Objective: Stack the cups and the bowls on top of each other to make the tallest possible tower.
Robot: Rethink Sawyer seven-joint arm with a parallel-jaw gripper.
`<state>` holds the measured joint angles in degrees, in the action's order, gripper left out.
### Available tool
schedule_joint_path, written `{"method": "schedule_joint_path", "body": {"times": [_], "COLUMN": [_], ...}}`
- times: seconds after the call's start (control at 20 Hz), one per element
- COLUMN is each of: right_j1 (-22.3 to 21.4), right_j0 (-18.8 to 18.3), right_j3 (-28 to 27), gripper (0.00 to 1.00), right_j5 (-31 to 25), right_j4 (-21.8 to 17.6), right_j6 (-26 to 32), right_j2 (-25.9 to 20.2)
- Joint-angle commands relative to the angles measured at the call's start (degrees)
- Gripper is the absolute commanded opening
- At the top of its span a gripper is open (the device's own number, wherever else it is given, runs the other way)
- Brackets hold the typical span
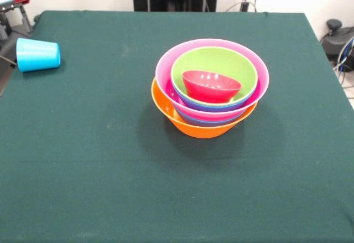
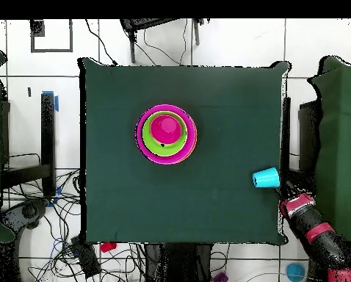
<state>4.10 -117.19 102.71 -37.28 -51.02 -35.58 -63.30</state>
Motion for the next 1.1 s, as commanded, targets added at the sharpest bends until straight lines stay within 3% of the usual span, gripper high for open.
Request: {"method": "schedule_joint_path", "body": {"times": [0.05,0.35,1.1], "right_j1": [0.73,1.81,4.81], "right_j0": [4.96,5.39,4.07], "right_j3": [-5.14,-4.45,-2.84], "gripper": [1.0,1.0,1.0], "right_j5": [-1.63,-7.0,-11.82], "right_j4": [-2.17,-0.1,5.27], "right_j6": [18.11,21.31,25.8], "right_j2": [2.3,4.35,5.33]}}
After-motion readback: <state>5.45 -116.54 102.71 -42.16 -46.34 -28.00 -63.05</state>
